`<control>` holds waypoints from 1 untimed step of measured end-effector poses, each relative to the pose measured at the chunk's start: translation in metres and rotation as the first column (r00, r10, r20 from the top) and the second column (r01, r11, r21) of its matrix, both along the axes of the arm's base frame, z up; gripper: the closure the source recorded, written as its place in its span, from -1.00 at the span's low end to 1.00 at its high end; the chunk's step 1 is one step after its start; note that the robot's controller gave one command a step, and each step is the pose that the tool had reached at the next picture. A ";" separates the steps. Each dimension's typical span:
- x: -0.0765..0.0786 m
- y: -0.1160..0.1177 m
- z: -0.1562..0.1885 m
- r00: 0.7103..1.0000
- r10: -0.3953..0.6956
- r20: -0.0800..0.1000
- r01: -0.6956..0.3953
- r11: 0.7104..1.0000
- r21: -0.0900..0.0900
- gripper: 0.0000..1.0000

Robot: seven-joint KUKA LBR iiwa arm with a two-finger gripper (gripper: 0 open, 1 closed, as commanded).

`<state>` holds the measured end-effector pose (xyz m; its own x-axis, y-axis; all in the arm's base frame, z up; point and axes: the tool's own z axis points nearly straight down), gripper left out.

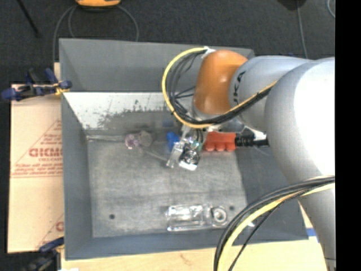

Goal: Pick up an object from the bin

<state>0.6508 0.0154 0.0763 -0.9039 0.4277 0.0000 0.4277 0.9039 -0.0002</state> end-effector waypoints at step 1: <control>0.004 -0.001 0.002 1.000 0.000 0.020 0.000 1.000 -0.002 1.00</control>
Offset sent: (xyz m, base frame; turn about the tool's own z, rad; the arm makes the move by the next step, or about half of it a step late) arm 0.0000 0.0000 0.0000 0.0000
